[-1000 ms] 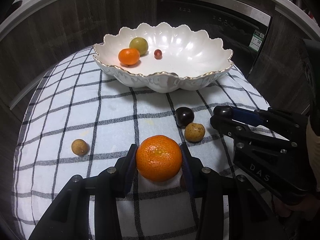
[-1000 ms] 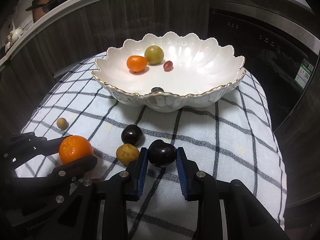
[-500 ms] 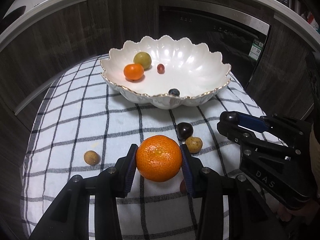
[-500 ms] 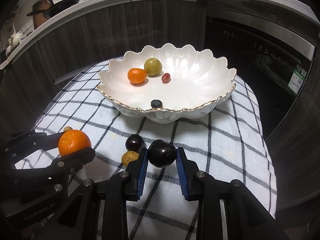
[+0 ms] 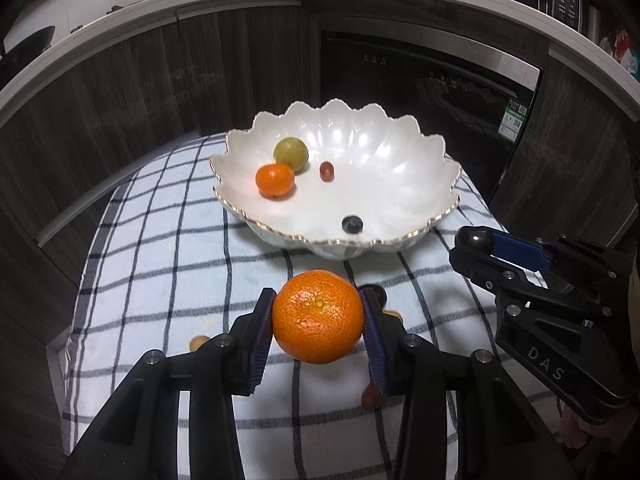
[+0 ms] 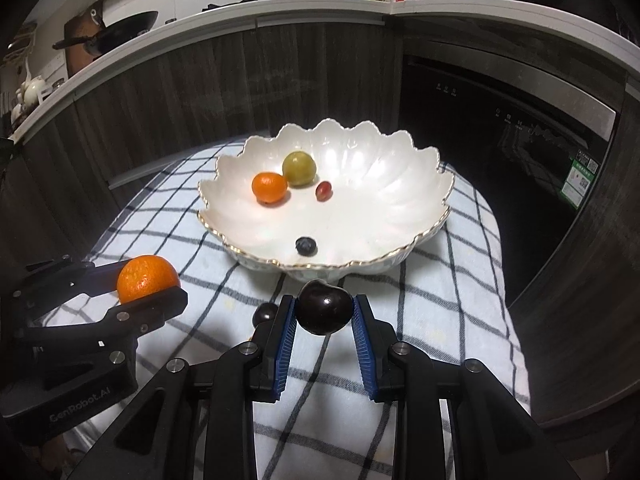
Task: Organize fruits
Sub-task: 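Carry the mandarin over the bowl while the right tool carries the dark cherry there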
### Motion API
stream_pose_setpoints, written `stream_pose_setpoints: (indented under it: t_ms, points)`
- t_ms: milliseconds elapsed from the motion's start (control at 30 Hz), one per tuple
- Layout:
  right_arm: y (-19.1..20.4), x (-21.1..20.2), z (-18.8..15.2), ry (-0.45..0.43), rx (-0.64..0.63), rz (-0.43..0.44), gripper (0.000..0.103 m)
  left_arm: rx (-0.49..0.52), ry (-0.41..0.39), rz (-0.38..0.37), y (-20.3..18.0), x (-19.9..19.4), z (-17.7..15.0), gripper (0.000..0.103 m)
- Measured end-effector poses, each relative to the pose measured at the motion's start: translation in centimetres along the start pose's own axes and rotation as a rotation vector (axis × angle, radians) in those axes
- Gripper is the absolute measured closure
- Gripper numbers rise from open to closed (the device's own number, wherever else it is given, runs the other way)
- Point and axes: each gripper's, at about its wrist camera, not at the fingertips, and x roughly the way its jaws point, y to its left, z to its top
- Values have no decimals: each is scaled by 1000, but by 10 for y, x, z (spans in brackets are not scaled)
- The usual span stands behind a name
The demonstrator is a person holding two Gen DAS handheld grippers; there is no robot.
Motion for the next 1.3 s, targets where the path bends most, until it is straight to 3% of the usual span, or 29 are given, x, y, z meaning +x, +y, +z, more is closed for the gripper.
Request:
stream_pose_setpoints:
  t_ms: [500, 1300]
  points:
    - [-12, -10, 30, -45, 17, -32, 73, 21, -34, -5, 0, 0, 41, 62]
    - [-28, 15, 66, -50, 32, -52, 73, 41, 3, -12, 5, 41, 79, 62]
